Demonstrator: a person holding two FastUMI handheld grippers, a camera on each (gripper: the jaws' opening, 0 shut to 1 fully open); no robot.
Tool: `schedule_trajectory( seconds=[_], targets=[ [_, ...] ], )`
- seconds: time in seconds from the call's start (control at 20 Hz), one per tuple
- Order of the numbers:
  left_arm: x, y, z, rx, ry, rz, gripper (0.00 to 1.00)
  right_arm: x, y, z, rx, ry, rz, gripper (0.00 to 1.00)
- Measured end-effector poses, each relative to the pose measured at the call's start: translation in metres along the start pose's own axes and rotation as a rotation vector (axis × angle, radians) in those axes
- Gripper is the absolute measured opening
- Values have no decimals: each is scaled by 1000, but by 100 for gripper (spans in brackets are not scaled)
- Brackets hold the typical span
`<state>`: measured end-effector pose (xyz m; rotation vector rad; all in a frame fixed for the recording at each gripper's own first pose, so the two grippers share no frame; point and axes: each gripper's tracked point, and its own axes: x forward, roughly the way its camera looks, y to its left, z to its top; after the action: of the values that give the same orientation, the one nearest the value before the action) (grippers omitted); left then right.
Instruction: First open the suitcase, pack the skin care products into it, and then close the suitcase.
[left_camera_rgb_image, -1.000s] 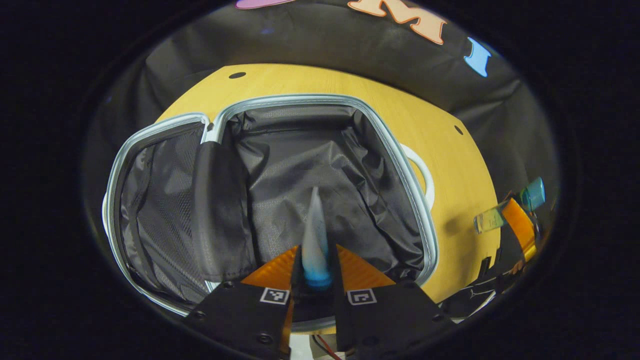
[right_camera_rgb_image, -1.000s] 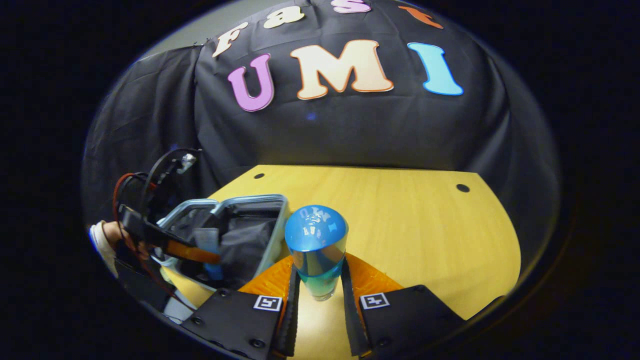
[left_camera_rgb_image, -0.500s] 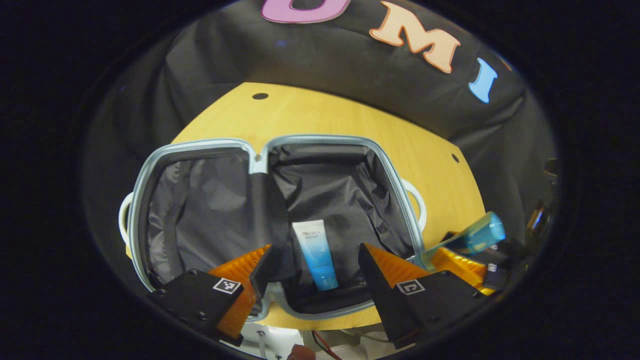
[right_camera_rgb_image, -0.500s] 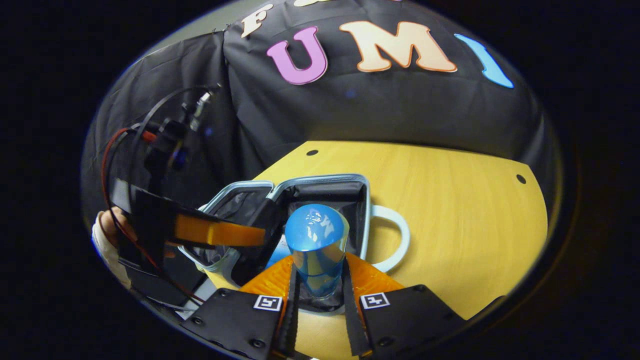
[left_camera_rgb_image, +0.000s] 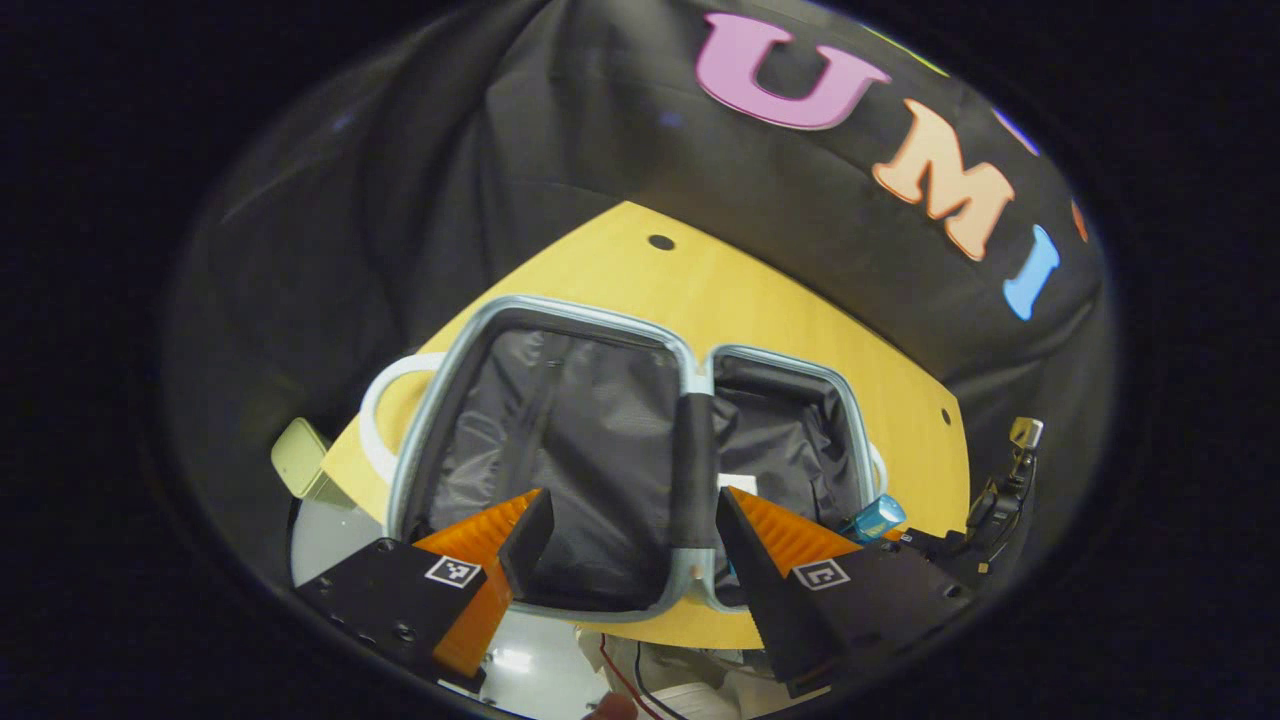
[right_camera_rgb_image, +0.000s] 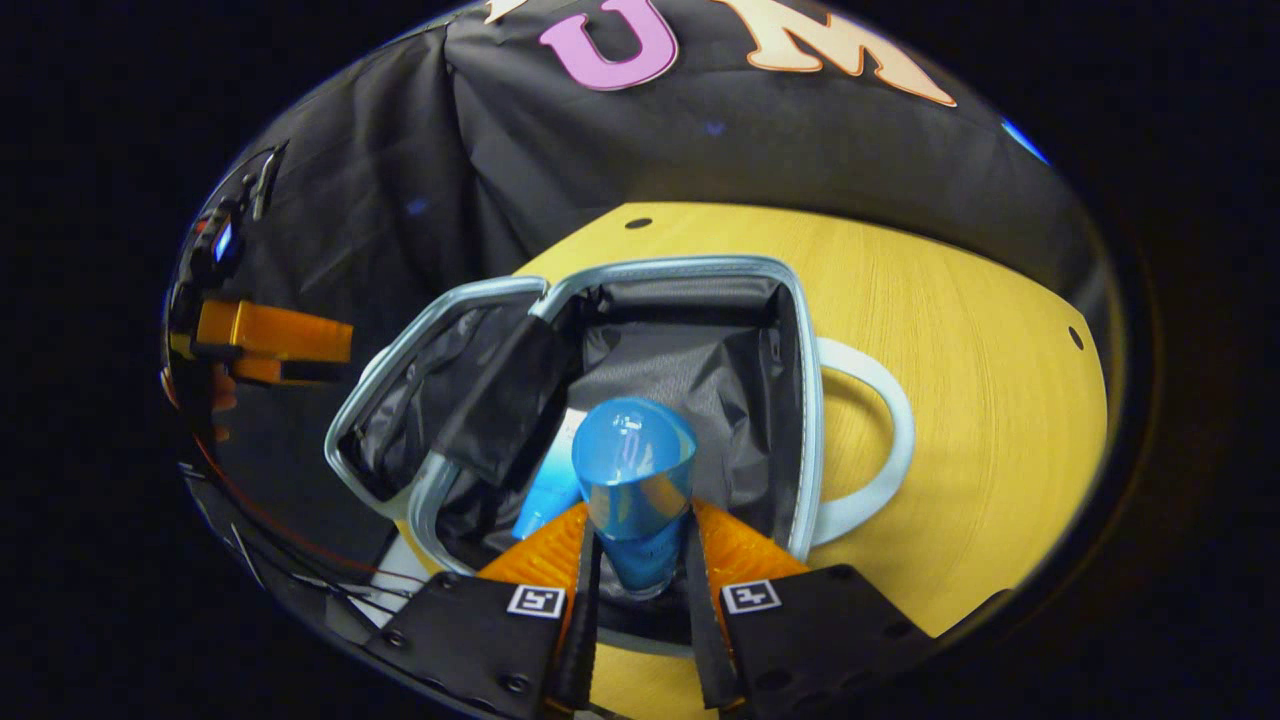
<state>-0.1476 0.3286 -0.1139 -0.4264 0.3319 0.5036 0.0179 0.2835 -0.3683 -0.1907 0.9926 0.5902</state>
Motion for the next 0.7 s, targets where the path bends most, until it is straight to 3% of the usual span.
schedule_trajectory(
  seconds=[0.2, 0.4, 0.6, 0.7],
  targets=[
    [-4, 49, 6, -78, -30, 76, 97, 7, 2, 6, 39, 3, -2, 41],
    [-12, 91, 12, -141, -57, 136, 96, 5, 12, 24, 59, -54, 20, 51],
    [-10, 131, 21, -191, -91, 195, 97, -12, 11, 60, 73, -175, 25, 99],
    [-5, 153, 29, -226, -116, 217, 96, -34, 5, 81, 92, -252, 13, 98]
  ],
)
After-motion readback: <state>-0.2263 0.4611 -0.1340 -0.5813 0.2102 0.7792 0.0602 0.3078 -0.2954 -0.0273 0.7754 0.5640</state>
